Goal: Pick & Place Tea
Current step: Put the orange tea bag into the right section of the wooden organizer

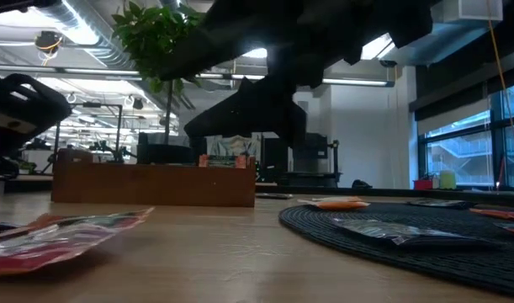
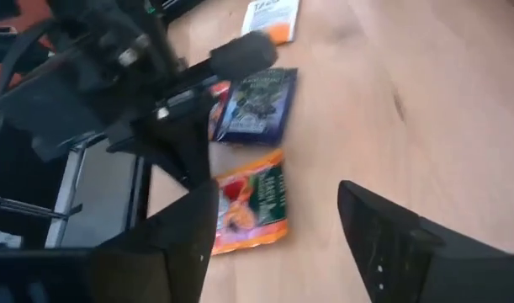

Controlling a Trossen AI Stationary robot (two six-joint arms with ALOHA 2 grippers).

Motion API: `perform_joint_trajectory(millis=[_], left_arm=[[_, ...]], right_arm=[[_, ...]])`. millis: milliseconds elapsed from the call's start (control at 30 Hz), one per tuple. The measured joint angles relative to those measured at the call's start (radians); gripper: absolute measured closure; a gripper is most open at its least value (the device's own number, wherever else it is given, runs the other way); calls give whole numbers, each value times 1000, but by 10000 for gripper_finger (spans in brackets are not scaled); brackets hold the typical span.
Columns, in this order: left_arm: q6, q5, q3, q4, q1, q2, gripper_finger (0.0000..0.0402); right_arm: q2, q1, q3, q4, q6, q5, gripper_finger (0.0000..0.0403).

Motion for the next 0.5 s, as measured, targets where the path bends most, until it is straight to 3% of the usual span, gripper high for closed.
perform_joint_trajectory(millis=[100,500], left_arm=[[30,0,-1,6,8,1,393],[80,5,-1,12,49,1,394]], right_arm=[[23,-11,3,-15,108,-97,154],[131,-61,4,38,223,-223,177]])
